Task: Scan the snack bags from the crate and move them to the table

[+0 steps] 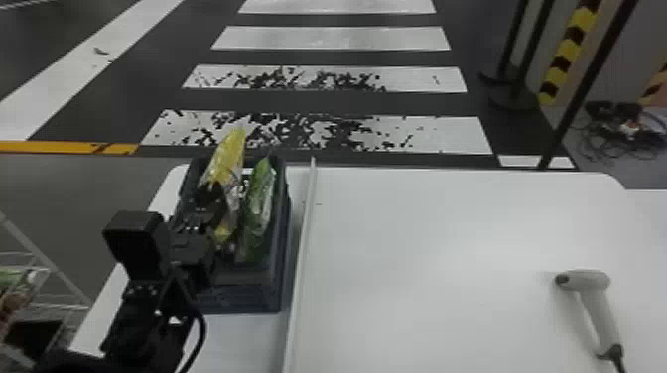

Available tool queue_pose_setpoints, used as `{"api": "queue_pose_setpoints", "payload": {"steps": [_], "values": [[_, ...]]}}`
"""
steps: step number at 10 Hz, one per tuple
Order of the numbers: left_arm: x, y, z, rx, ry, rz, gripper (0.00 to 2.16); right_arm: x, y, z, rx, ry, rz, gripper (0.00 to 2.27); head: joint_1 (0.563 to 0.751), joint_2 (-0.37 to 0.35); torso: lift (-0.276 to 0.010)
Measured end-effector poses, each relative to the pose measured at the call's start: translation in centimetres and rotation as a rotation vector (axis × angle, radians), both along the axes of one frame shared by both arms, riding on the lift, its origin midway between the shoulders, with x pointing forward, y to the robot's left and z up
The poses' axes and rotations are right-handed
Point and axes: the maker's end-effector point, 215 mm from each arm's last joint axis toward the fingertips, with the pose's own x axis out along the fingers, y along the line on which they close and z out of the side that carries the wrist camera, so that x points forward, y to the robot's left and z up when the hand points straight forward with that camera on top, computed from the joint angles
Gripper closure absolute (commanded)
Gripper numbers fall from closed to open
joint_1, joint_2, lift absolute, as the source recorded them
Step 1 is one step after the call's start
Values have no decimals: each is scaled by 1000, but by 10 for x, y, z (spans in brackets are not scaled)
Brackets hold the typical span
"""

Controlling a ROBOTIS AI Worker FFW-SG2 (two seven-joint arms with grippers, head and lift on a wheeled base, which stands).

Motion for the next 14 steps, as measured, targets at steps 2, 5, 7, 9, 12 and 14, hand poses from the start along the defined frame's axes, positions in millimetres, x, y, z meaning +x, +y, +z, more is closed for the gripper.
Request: {"api": "queue_pose_setpoints", "payload": {"steps": [2,5,7,9,12,14], "values": [[-7,1,27,45,-35,6,1889,0,2,0,5,1,3,110,695,63,-95],[-21,-11,63,63,-54,-32,1889,0,5,0,9,1,8,110,695,54,-95],[-28,-40,82,42,-65,-89,1889,-1,9,-1,10,2,14,110,695,21,-95],[-39,-69,104,42,-69,-151,1889,-1,9,-1,11,2,14,110,695,-38,-95],[-54,-95,134,72,-86,-199,1889,0,11,-1,16,2,16,110,695,-89,-95],[-63,-117,138,99,-81,-242,1889,1,12,-1,18,0,17,110,695,-128,-95]]}}
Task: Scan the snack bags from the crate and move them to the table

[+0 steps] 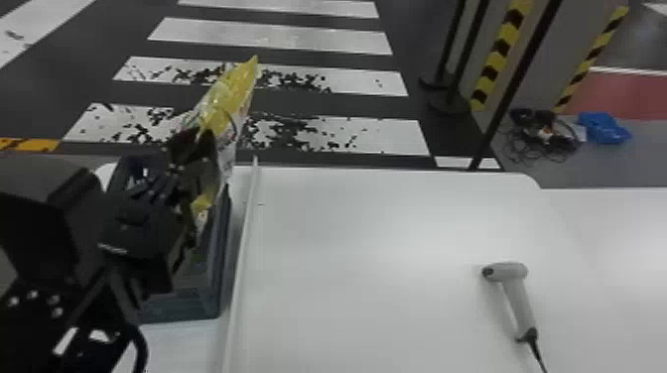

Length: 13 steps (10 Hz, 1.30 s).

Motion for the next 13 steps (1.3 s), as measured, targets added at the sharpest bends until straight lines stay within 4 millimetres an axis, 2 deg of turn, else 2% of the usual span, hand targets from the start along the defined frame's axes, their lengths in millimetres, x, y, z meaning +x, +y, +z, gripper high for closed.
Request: {"api": "queue_pose_setpoints", "payload": {"steps": [2,4,6,8,10,13], "values": [[-9,-29,-3,29,12,-49,1889,1,0,-1,0,1,0,110,695,-173,-95],[-20,-64,-2,28,17,-118,1889,1,0,-1,1,1,-1,110,695,-256,-95],[-27,-90,-13,34,41,-173,1889,1,0,-1,1,0,-1,110,695,-303,-95],[-29,-112,-57,86,107,-202,1889,1,0,-2,1,1,1,110,695,-350,-95],[-26,-115,-97,122,157,-201,1889,1,0,-3,0,2,1,110,695,-350,-95],[-21,-126,-124,121,158,-240,1889,1,1,-3,-2,2,4,110,695,-350,-95]]}}
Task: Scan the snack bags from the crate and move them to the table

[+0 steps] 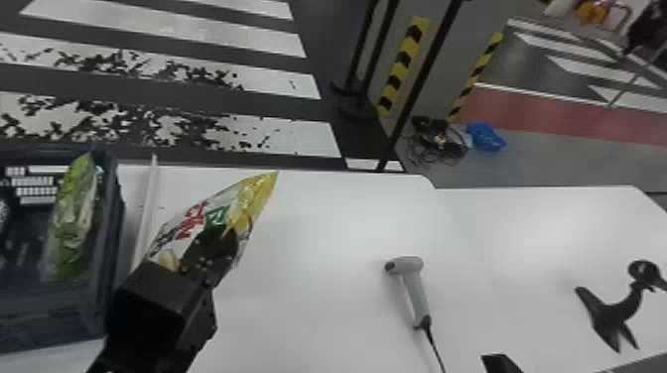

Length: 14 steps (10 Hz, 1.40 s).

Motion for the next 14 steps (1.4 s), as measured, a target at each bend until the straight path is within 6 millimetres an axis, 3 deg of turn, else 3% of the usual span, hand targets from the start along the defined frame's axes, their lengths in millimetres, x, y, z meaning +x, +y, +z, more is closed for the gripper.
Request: {"api": "queue_pose_setpoints", "payload": {"steps": [4,7,11,14], "values": [[22,-27,-50,-48,47,-86,1889,0,-1,-2,-1,5,-2,110,695,-350,-95],[27,-52,-76,-82,71,-150,1889,2,0,-7,-6,14,-2,110,695,-350,-95],[14,-107,-84,-80,78,-248,1889,8,0,-11,-12,24,-3,110,695,-350,-95],[0,-137,-110,-47,111,-303,1889,10,1,-13,-13,28,-4,110,695,-350,-95]]}}
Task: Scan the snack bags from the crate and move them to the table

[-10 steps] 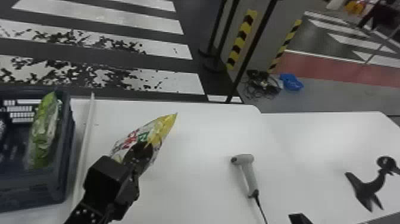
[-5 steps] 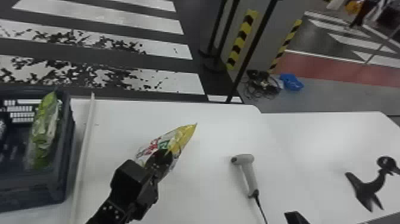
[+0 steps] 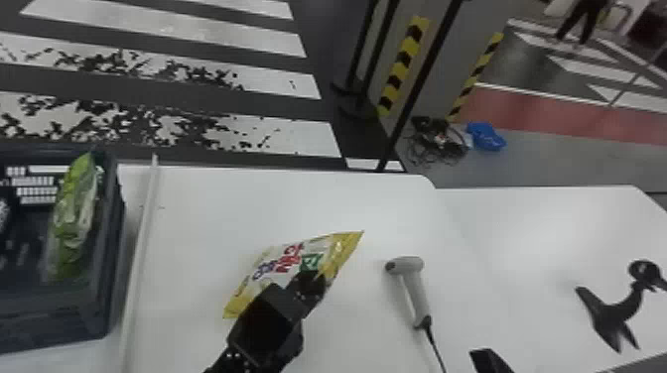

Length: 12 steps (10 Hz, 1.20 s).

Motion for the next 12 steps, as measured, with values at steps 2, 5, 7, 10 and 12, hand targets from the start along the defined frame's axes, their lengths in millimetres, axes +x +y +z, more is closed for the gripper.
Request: {"api": "queue_pose_setpoints", "payload": {"steps": [2,5,7,10,12], "values": [[-10,-12,-9,-6,12,-25,1889,2,2,-2,2,6,2,110,695,-350,-95],[-16,-15,-16,-10,51,-16,-2,2,5,-3,5,8,7,110,695,-350,-95],[-16,-5,-27,24,105,5,29,2,6,-2,8,5,10,110,695,-350,-95],[-18,7,-6,-14,114,37,29,1,9,-3,6,8,14,110,695,-350,-95],[-16,24,20,-50,95,87,29,2,9,-4,3,12,17,110,695,-350,-95]]}}
